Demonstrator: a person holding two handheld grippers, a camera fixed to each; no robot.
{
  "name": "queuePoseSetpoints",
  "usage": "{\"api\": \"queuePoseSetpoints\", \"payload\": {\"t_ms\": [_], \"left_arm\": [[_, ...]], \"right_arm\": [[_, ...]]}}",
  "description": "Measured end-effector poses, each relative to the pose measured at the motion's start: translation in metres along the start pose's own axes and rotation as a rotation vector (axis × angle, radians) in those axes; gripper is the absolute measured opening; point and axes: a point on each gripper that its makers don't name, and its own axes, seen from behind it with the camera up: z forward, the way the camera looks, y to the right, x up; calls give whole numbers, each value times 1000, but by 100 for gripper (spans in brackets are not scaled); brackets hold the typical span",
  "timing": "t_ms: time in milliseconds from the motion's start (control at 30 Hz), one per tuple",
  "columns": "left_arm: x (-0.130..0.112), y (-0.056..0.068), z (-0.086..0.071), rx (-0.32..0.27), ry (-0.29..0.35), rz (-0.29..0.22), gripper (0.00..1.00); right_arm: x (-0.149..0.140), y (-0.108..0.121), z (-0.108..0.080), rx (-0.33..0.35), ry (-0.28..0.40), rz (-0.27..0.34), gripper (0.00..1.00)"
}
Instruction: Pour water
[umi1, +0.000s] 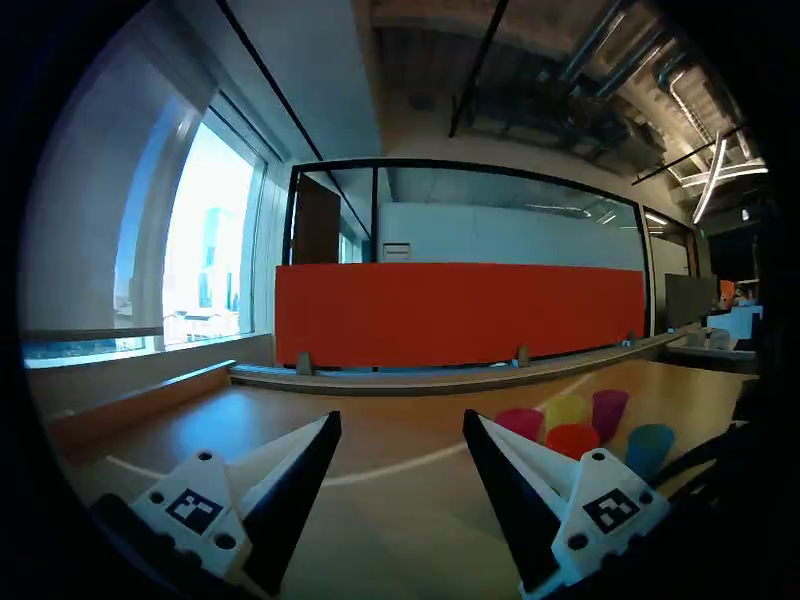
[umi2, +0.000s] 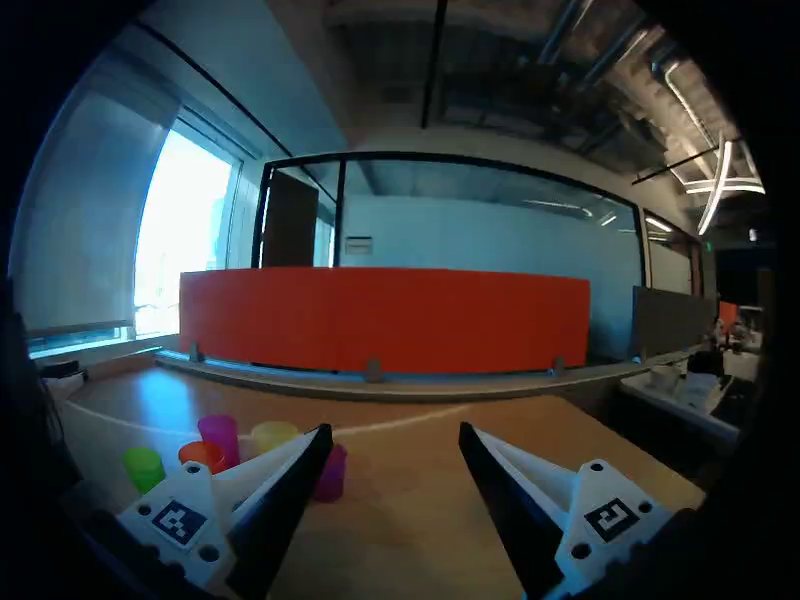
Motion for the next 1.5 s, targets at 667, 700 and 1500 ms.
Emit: {"api": "queuePoseSetpoints", "payload": {"t_ms": [667,700,1500], "left_arm": [[-38,-20,10,19,-47,-34,90],[-39,-21,10,21,-50,-35,90],[-41,-29,9,47,-64,-3,90]], "right_arm": [[-12,-8,6,-3,-34,-39,98],[-12,-8,7,-3,-34,-40,98],[-13,-9,6,-1,-36,-39,98]]}}
